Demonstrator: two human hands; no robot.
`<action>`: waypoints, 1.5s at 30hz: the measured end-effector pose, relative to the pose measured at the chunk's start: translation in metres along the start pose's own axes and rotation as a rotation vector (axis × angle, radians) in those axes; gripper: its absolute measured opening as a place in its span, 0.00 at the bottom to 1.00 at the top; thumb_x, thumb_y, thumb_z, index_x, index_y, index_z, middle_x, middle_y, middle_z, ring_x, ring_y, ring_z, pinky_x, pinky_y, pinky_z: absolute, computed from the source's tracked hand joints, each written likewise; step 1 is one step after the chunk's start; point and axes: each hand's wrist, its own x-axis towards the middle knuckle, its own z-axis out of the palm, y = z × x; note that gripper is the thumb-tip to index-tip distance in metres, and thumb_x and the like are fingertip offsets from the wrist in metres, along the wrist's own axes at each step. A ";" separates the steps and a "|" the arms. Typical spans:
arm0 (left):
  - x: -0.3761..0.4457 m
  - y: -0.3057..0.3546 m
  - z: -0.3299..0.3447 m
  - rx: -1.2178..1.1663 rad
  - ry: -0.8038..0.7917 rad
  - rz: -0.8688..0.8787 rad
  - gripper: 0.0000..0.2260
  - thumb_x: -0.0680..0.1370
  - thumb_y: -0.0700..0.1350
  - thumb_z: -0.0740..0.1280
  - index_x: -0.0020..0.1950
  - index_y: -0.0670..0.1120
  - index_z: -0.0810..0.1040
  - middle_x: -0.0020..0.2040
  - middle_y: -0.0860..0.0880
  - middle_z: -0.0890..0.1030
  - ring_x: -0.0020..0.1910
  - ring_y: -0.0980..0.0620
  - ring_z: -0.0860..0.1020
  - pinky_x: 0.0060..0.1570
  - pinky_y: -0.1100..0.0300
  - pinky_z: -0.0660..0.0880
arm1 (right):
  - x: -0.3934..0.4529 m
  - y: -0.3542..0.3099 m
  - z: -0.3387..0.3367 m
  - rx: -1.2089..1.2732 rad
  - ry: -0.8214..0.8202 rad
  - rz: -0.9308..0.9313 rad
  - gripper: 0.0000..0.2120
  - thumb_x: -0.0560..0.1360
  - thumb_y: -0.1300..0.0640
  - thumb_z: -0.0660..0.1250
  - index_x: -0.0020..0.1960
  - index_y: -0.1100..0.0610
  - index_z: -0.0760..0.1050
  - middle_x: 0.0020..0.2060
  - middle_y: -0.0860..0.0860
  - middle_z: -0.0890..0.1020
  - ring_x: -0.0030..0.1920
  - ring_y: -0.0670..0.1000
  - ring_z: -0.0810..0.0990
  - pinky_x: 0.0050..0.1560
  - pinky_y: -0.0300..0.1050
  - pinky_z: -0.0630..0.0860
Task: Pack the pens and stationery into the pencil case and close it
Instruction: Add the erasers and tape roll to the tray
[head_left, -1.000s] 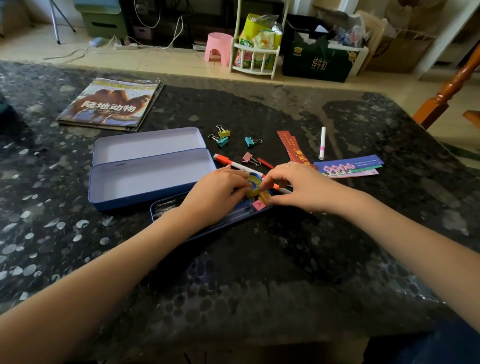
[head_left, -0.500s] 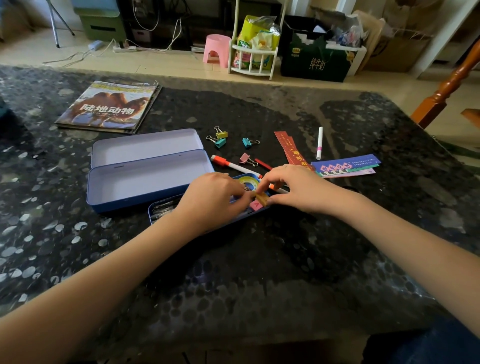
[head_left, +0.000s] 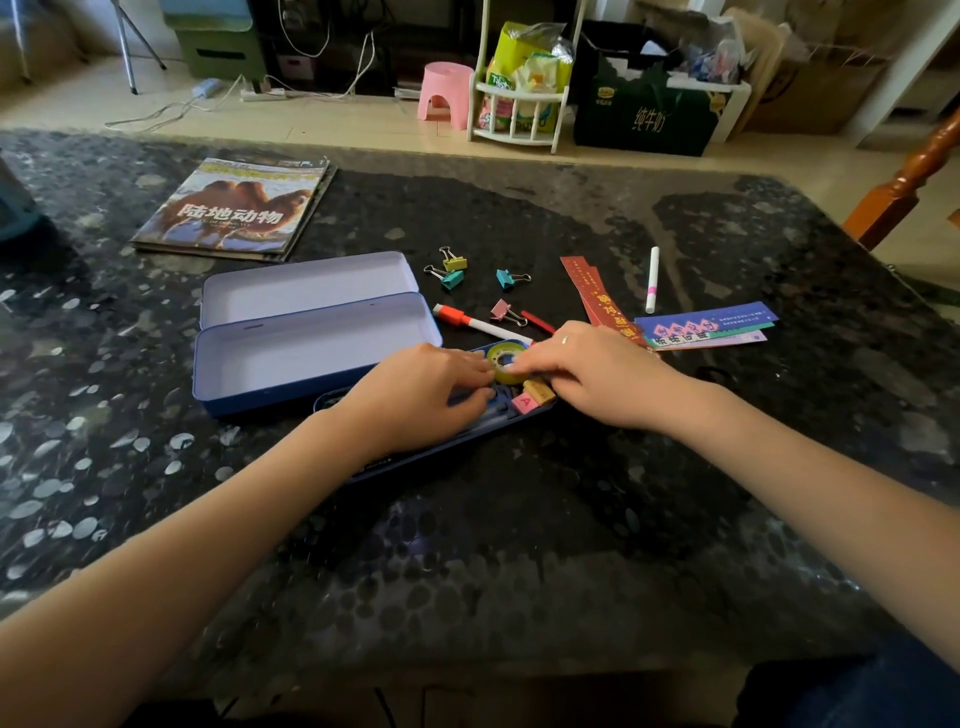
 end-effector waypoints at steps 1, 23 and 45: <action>-0.001 0.000 0.000 0.011 -0.026 0.008 0.15 0.78 0.48 0.62 0.62 0.48 0.79 0.64 0.52 0.78 0.64 0.56 0.74 0.64 0.54 0.72 | 0.000 0.000 0.001 -0.047 -0.002 0.003 0.21 0.77 0.57 0.58 0.65 0.38 0.71 0.60 0.47 0.77 0.57 0.51 0.73 0.58 0.51 0.71; -0.016 0.026 0.015 0.154 -0.037 0.083 0.17 0.80 0.51 0.59 0.67 0.51 0.74 0.69 0.53 0.73 0.69 0.56 0.69 0.67 0.55 0.68 | -0.013 -0.009 -0.010 0.183 0.011 0.012 0.15 0.73 0.55 0.71 0.59 0.49 0.78 0.49 0.41 0.75 0.49 0.40 0.71 0.41 0.25 0.63; -0.015 0.032 0.024 0.202 -0.014 0.079 0.19 0.80 0.53 0.58 0.70 0.52 0.70 0.70 0.51 0.70 0.73 0.51 0.61 0.72 0.52 0.59 | 0.010 -0.009 0.001 0.308 0.218 0.043 0.13 0.74 0.59 0.69 0.57 0.50 0.78 0.55 0.46 0.79 0.51 0.44 0.74 0.49 0.37 0.70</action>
